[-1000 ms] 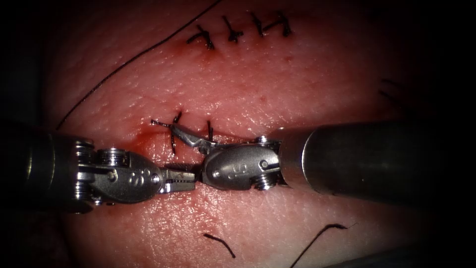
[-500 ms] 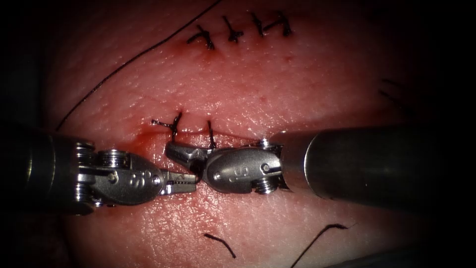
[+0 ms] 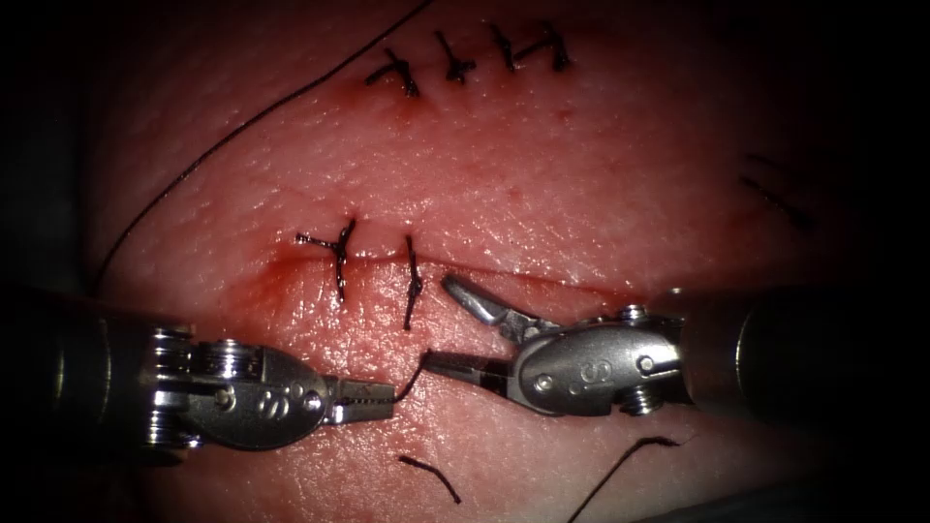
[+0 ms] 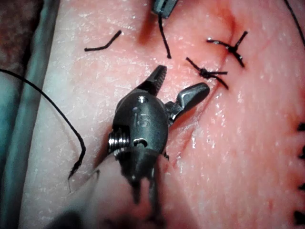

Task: Wound Closure
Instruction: Put the suture off-cut down

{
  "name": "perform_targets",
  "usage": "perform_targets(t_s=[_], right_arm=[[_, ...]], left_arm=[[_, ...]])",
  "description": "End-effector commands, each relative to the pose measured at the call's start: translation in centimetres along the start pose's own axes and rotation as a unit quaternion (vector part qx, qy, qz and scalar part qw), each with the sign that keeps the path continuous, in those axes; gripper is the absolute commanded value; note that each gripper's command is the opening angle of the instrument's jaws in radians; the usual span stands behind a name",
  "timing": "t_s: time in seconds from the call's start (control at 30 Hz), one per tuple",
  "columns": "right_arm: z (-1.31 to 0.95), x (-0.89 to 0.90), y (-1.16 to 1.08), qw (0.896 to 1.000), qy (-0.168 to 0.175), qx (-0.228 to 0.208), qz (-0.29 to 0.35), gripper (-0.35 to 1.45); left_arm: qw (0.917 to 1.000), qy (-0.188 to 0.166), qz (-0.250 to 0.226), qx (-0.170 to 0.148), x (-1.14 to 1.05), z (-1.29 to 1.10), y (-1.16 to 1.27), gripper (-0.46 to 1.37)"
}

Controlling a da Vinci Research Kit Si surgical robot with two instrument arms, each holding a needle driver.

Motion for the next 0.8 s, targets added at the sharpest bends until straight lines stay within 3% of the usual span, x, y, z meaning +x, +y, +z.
perform_targets(t_s=[0.03,0.23,0.37,0.57,0.67,0.8], right_arm=[[-0.11,-0.02,0.05,1.000,-0.004,-0.011,0.005,0.91],[-0.54,-0.09,0.26,0.999,-0.034,-0.037,0.014,0.87],[-0.66,-0.11,0.31,0.997,-0.047,-0.059,0.016,1.04],[-0.69,-0.09,0.30,0.996,-0.053,-0.066,0.016,1.00],[-0.67,-0.07,0.28,0.996,-0.053,-0.067,0.017,1.00],[-0.63,-0.04,0.25,0.996,-0.050,-0.066,0.017,0.96]], left_arm=[[0.9999,0.006,0.004,-0.013,0.02,0.06,0.04,-0.35],[0.9988,0.026,0.022,-0.035,0.11,0.40,0.25,-0.35],[0.9980,0.027,0.028,-0.050,0.14,0.66,0.35,-0.35],[0.9959,0.022,0.005,-0.087,0.14,1.05,0.48,-0.35],[0.9940,-0.008,-0.023,-0.107,0.11,1.23,0.53,-0.35],[0.9928,-0.045,-0.041,-0.103,0.05,1.46,0.56,-0.35]])
